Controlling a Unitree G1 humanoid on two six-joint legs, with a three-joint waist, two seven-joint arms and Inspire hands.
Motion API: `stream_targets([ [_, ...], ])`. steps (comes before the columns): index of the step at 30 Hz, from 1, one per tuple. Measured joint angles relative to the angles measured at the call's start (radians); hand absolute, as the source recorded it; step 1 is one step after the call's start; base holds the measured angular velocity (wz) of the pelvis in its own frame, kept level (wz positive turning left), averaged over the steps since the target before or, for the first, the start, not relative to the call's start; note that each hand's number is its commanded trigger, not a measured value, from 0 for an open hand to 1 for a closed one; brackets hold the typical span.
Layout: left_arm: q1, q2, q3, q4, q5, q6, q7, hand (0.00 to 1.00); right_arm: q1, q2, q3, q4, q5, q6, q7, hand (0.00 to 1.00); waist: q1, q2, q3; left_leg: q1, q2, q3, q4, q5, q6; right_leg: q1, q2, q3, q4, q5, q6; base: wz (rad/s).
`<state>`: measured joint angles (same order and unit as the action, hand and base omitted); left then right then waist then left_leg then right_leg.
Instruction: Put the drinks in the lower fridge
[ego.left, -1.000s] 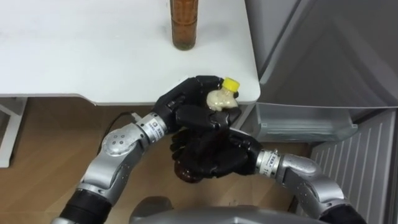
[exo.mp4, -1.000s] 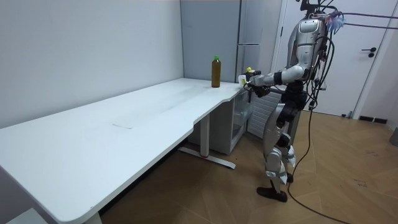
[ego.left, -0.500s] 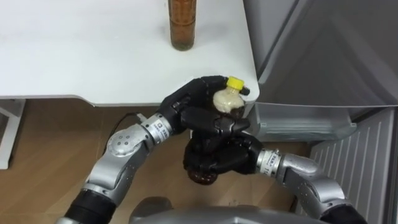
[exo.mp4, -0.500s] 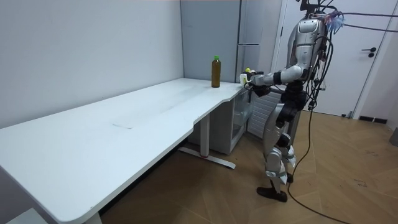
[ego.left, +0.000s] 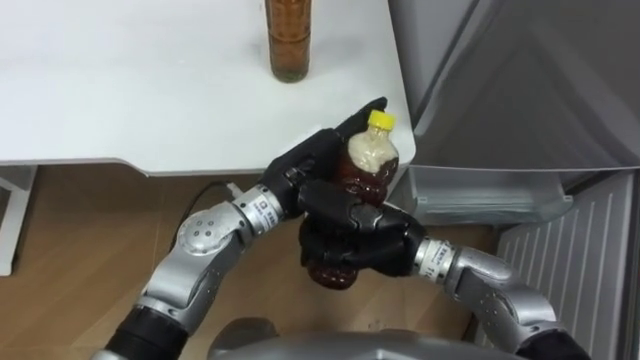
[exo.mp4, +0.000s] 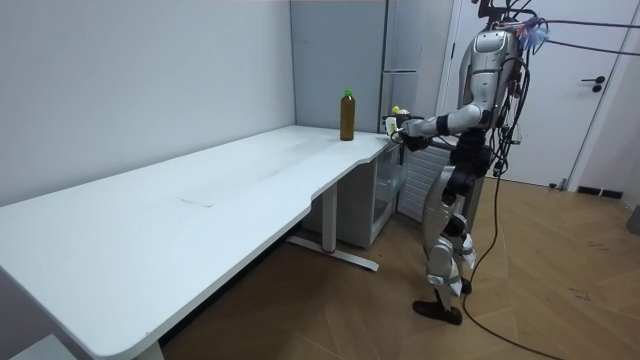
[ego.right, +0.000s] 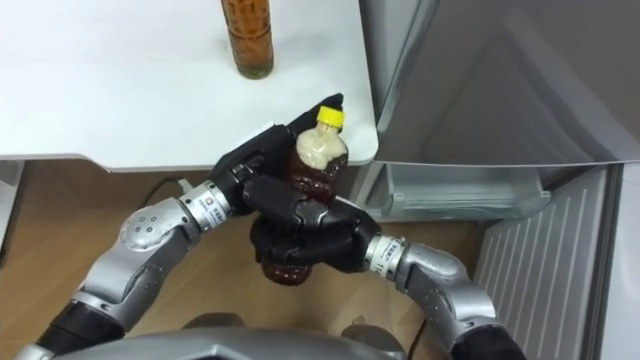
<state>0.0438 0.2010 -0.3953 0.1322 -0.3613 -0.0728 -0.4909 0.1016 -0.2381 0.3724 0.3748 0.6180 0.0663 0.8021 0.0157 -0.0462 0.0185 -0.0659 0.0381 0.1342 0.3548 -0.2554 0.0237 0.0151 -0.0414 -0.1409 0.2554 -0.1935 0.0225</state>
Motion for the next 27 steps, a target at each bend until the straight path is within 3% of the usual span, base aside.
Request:
stream_targets([
  [11,0.002,0.012,0.096,-0.080,0.003,-0.035,0.062,0.00,0.040,-0.014,-0.091,0.001,0.099,-0.026,-0.024,1.00,-0.007,0.003,0.0010,0.013,0.001,-0.001,0.003,0.000,0.000,0.018,0.000,0.002,-0.002,0.000,0.000,0.00],
  [14,0.032,0.015,0.125,-0.140,0.020,-0.072,0.148,0.00,0.049,-0.022,-0.121,0.012,0.128,-0.035,-0.029,1.00,-0.013,0.003,0.0011,0.041,0.000,0.003,-0.017,0.000,0.000,0.040,0.000,0.004,-0.009,0.000,0.000,-0.03],
  [16,0.073,0.018,0.170,-0.205,0.035,-0.097,0.198,0.00,0.080,-0.020,-0.159,0.014,0.159,-0.062,-0.029,1.00,-0.012,0.005,-0.0009,0.054,0.000,0.001,-0.023,0.001,-0.001,0.057,0.000,0.000,-0.017,0.000,0.000,0.00],
  [18,0.094,0.017,0.219,-0.267,0.052,-0.104,0.243,0.00,0.099,-0.019,-0.200,0.017,0.166,-0.073,-0.030,1.00,-0.013,0.005,-0.0012,0.055,0.000,-0.001,-0.024,0.001,-0.002,0.058,0.002,-0.001,-0.018,0.000,0.000,0.02],
  [20,0.097,0.013,0.273,-0.299,0.055,-0.137,0.286,0.00,0.106,-0.020,-0.235,0.036,0.171,-0.087,-0.031,1.00,-0.007,0.005,-0.0013,0.055,0.000,-0.001,-0.024,0.002,-0.003,0.057,0.002,-0.003,-0.018,0.000,0.000,0.00],
  [23,0.129,0.009,0.365,-0.362,0.107,-0.190,0.373,0.00,0.131,-0.016,-0.280,0.090,0.178,-0.137,-0.035,1.00,-0.005,0.005,-0.0033,0.065,-0.005,-0.004,-0.031,0.002,-0.004,0.069,0.001,-0.022,-0.022,0.000,0.000,0.05],
  [27,0.189,0.001,0.493,-0.431,0.242,-0.260,0.553,0.00,0.184,-0.015,-0.354,0.202,0.177,-0.154,-0.066,1.00,0.022,0.007,-0.0089,0.099,-0.013,-0.009,-0.048,0.003,-0.005,0.109,-0.003,-0.030,-0.053,0.000,0.000,0.04],
])
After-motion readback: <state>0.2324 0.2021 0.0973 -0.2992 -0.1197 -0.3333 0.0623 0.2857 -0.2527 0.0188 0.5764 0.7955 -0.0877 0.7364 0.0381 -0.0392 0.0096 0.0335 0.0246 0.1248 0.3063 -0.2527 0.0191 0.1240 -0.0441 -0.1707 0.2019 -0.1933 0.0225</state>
